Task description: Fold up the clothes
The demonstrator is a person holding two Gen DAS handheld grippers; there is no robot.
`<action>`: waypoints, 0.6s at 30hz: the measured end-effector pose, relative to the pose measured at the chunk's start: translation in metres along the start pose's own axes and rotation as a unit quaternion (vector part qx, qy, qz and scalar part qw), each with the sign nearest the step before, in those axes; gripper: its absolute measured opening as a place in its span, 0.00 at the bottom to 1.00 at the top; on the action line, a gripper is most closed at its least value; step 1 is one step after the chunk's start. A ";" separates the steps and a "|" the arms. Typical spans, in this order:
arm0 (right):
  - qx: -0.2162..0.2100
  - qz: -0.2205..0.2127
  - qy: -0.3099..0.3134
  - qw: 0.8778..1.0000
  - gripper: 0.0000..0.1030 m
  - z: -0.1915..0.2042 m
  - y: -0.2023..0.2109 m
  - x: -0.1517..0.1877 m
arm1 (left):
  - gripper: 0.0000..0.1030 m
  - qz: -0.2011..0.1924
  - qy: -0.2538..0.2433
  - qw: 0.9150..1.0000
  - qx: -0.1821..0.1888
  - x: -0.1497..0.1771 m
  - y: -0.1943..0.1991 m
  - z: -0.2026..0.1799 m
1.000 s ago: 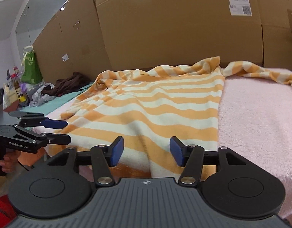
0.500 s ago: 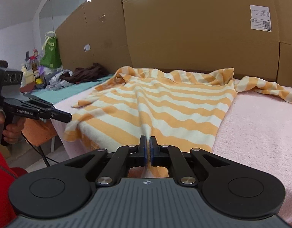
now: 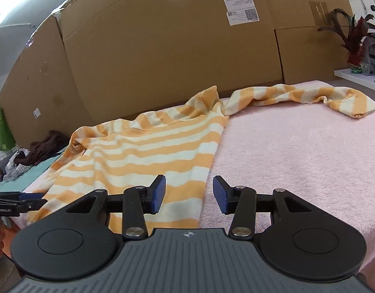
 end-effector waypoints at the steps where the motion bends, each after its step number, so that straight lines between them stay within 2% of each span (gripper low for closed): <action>1: 0.000 -0.002 0.001 1.000 0.46 0.001 -0.004 0.003 | 0.36 -0.001 0.001 1.000 0.009 0.001 0.000 -0.003; 2: 0.007 -0.011 0.014 1.000 0.45 0.005 -0.007 0.005 | 0.28 -0.005 0.002 1.000 0.012 0.003 0.000 -0.006; 3: 0.016 -0.012 0.031 0.999 0.38 0.008 -0.010 0.006 | 0.22 -0.009 0.004 1.000 0.012 0.004 -0.001 -0.009; 4: 0.024 -0.012 0.048 0.999 0.17 0.010 -0.012 0.006 | 0.09 -0.010 0.008 1.000 0.014 0.005 -0.001 -0.010; 5: 0.020 -0.004 0.048 0.999 0.05 0.010 -0.016 0.004 | 0.07 -0.010 0.014 1.000 0.016 0.005 0.000 -0.009; 8: -0.040 -0.006 -0.037 0.999 0.05 -0.011 -0.011 -0.001 | 0.03 -0.002 0.046 0.997 0.065 0.006 0.016 0.001; 10: -0.053 -0.025 -0.051 0.997 0.05 -0.021 0.004 -0.004 | 0.03 -0.001 0.046 0.995 0.085 0.006 0.033 0.003; 12: -0.066 -0.022 -0.064 0.995 0.05 -0.030 0.013 -0.005 | 0.03 0.003 0.035 0.995 0.089 0.006 0.047 0.004; 14: -0.080 -0.010 -0.072 0.994 0.05 -0.037 0.019 -0.004 | 0.07 0.017 0.021 0.997 0.069 0.005 0.047 0.009; 15: -0.069 0.008 -0.057 0.996 0.09 -0.035 0.018 -0.003 | 0.09 0.029 0.011 0.998 0.053 0.003 0.044 0.012; 17: -0.037 0.000 -0.040 0.999 0.27 -0.034 0.018 -0.007 | 0.08 0.036 -0.005 0.999 0.034 -0.007 0.042 0.018; 18: -0.020 -0.004 -0.032 0.999 0.39 -0.034 0.018 -0.009 | 0.08 0.033 -0.011 0.999 0.032 -0.014 0.042 0.020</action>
Point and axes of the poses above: each gripper's, at about its wrist camera, not at the fingertips, and y roughly against the way its jaws point, z to its left, x to its underside, the point moved 2 cm from there along -y, roughly the way its jaws point, and after that the axes turned 10 degrees about y, right-handed, at the moved point
